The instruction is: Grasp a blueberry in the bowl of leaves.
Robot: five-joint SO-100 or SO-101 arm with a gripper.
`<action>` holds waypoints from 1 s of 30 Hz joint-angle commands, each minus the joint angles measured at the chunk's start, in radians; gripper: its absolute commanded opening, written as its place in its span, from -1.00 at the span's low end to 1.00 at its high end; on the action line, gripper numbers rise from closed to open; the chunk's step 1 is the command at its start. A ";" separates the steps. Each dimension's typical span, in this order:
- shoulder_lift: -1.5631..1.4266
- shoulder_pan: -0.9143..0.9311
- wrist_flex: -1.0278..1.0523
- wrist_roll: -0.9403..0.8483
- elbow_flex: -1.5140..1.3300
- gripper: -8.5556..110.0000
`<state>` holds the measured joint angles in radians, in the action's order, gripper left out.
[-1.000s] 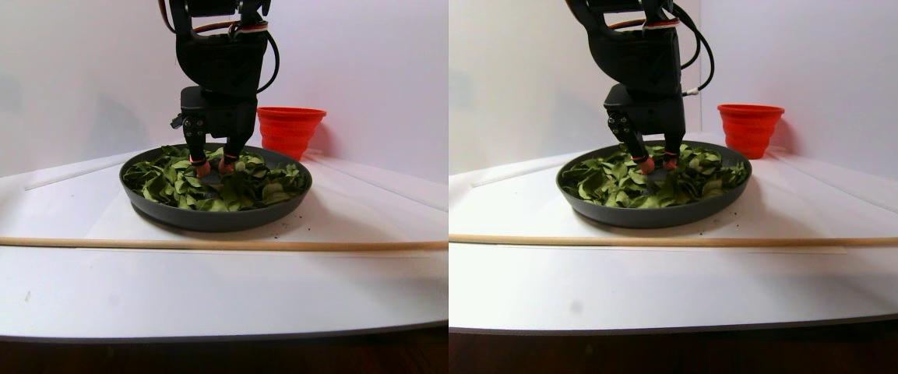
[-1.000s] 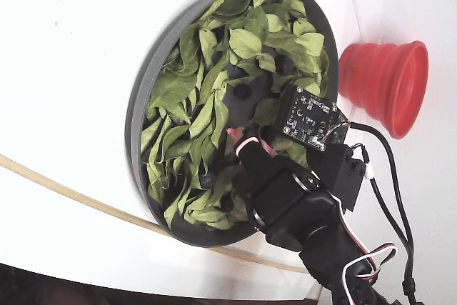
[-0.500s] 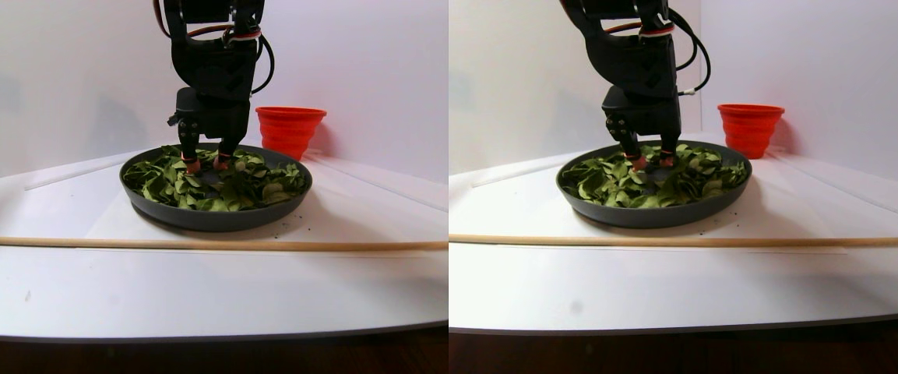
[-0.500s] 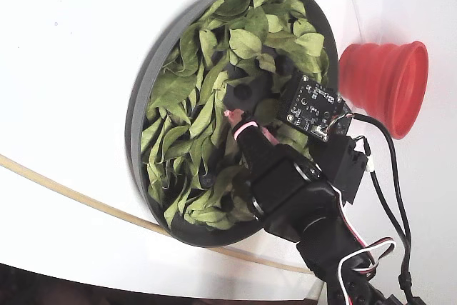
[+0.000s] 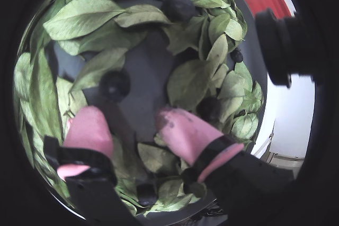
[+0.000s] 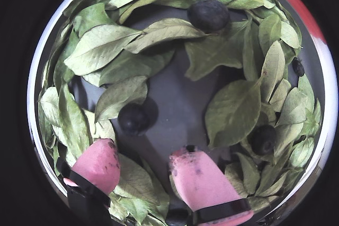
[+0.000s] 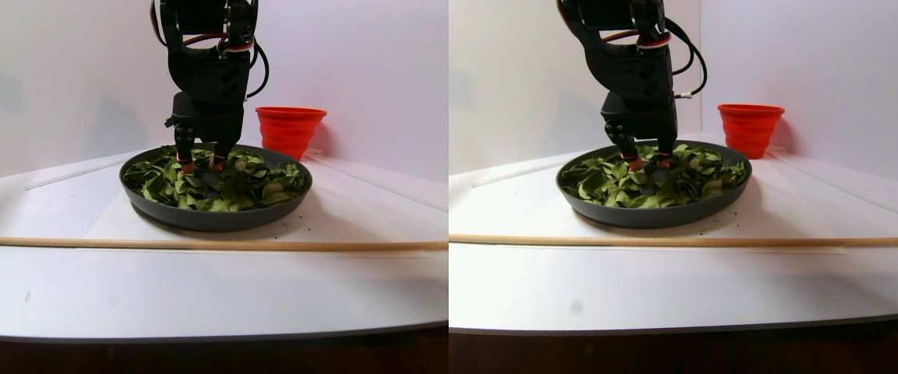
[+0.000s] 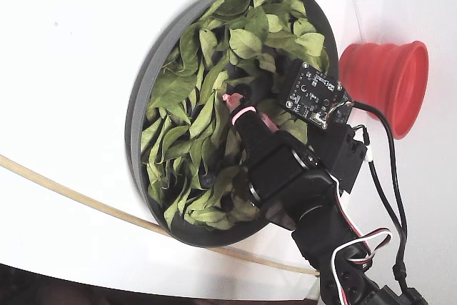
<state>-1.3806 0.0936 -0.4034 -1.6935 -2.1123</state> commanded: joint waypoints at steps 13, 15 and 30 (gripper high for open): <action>0.008 -0.008 -0.049 0.028 0.074 -0.53; 0.017 -0.008 -0.054 0.029 0.080 -0.53; 0.063 -0.018 -0.094 0.040 0.106 -0.54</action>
<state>-1.2977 0.0706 -0.4771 -1.6582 -2.0525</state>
